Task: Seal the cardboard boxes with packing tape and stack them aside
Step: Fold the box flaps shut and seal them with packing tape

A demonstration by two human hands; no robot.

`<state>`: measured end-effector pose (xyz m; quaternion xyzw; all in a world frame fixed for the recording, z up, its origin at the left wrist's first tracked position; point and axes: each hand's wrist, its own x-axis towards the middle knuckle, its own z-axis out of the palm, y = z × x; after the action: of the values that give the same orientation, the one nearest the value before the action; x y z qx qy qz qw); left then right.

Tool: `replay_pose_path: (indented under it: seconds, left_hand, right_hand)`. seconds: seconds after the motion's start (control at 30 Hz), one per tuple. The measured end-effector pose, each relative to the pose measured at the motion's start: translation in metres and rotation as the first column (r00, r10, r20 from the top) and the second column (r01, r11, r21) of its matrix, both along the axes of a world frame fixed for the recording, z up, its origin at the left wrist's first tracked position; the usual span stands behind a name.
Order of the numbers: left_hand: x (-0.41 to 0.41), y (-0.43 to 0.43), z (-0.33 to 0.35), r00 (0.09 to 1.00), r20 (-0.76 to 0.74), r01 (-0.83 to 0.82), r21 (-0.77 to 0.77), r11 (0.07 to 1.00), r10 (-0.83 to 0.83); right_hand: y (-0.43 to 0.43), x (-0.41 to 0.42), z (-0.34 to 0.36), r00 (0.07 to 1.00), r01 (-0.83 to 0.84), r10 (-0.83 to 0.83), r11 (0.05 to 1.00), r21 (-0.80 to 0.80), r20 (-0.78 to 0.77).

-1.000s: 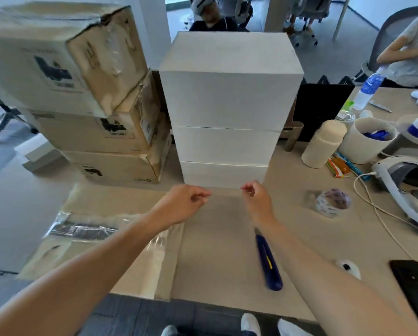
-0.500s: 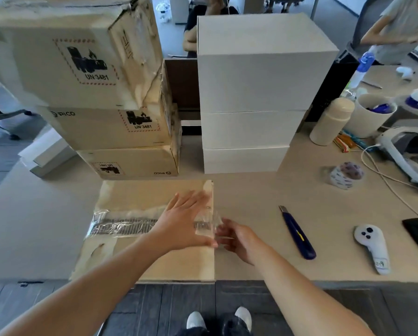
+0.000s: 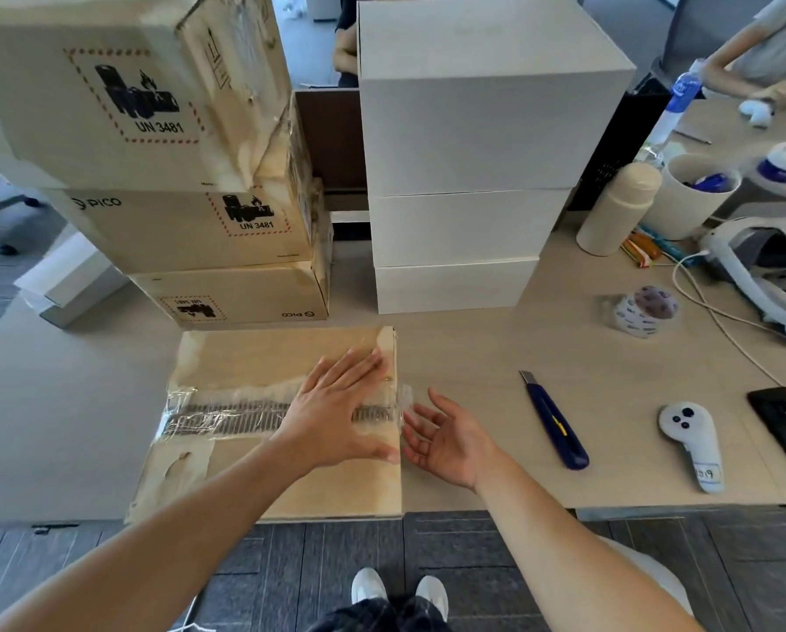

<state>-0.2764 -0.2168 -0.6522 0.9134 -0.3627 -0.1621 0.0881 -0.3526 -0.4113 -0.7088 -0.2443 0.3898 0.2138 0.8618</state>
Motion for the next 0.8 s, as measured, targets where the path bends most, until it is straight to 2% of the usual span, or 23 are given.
replay_pose_path:
  seconds: [0.17,0.53,0.6,0.67,0.8]
  left_hand:
    - [-0.003,-0.005,0.0,0.999,-0.003,-0.034,-0.003,0.999,0.034]
    - [-0.011,-0.014,0.0,0.997,0.007,-0.079,-0.024,0.997,0.079]
    - [-0.011,-0.014,-0.001,0.997,0.013,-0.078,-0.022,0.997,0.078]
    - [-0.011,-0.014,-0.002,0.996,0.016,-0.082,-0.029,0.996,0.083]
    - [-0.012,-0.013,-0.004,0.996,0.028,-0.085,-0.037,0.996,0.086]
  right_hand:
    - [-0.008,0.002,0.003,0.999,0.039,-0.039,0.99,-0.139,0.001]
    - [0.013,0.019,0.003,0.991,0.095,-0.128,0.886,-0.453,-0.042]
    - [0.019,0.018,0.006,0.995,0.073,-0.102,0.814,-0.577,-0.019]
    - [0.024,0.016,0.007,0.999,0.045,-0.041,0.69,-0.723,0.023]
    - [0.028,0.01,0.006,0.995,0.04,0.069,0.323,-0.945,0.066]
